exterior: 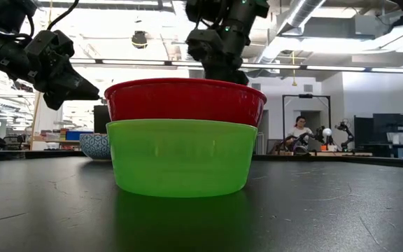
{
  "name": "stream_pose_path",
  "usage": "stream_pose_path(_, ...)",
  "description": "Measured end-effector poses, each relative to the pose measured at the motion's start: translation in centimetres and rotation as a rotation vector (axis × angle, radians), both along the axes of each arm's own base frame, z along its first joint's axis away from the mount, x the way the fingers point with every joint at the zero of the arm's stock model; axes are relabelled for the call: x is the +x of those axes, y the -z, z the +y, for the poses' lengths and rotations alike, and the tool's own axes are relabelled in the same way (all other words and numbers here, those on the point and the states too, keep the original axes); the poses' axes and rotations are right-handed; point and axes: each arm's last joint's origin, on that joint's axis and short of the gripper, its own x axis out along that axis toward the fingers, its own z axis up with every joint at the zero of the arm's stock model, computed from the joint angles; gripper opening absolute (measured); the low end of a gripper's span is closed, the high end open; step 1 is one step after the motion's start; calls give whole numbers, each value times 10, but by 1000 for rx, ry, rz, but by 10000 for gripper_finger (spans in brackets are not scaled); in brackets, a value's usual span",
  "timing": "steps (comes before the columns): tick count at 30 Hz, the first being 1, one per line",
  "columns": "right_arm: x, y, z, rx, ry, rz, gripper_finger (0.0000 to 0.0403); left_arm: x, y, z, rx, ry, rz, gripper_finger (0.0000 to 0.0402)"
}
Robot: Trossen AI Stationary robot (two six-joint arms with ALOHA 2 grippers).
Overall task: Nest bowls inside each other
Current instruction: Stack the blue bowl on top of the green bowl
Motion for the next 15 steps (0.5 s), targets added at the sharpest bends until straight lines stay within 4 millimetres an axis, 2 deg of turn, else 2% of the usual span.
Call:
stream_pose_path(8,11,23,-2,6,3,41,15,0,0,0,-4,-1,-1,87)
stream_pose_path(15,10,19,0,2,2,28,49,0,0,0,-4,-1,-1,87)
